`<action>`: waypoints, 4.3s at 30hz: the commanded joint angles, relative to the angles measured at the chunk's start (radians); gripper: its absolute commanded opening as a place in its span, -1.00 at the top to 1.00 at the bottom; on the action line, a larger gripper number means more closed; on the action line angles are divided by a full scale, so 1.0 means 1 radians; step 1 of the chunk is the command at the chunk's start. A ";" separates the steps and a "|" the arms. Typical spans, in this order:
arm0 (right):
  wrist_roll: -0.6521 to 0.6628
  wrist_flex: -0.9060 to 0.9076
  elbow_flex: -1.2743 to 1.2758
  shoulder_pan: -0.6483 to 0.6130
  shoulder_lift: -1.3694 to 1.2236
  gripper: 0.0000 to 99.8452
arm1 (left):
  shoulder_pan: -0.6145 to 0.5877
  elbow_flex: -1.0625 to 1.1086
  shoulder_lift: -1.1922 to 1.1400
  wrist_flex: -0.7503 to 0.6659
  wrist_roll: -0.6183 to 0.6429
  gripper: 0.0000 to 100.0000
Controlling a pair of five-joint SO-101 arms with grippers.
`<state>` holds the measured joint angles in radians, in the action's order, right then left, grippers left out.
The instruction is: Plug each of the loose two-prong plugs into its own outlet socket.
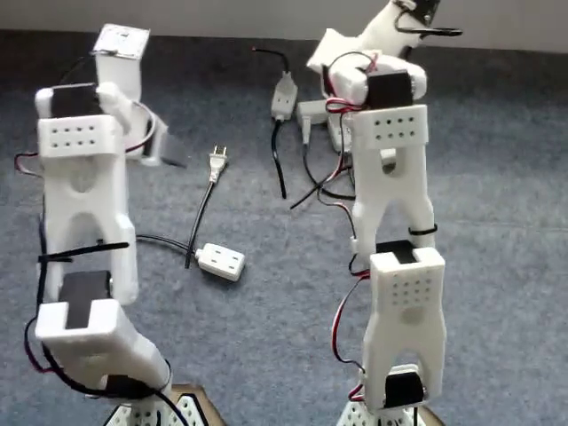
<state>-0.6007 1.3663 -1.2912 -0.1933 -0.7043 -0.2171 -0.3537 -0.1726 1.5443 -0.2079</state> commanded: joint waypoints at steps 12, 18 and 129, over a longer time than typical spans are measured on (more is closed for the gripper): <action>-0.008 0.002 -0.054 0.156 0.070 0.51 | 0.153 -0.837 -0.766 0.037 -0.206 0.33; -0.008 0.002 -0.054 0.154 0.070 0.51 | 0.257 -1.036 -0.895 0.143 -0.137 0.33; -0.009 -0.018 -0.062 0.130 0.013 0.51 | 0.226 -1.152 -1.159 0.137 0.068 0.61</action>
<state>-0.6007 1.3663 -1.2988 -0.0522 -0.7043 0.0008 -1.4968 -1.3295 1.6655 -0.1573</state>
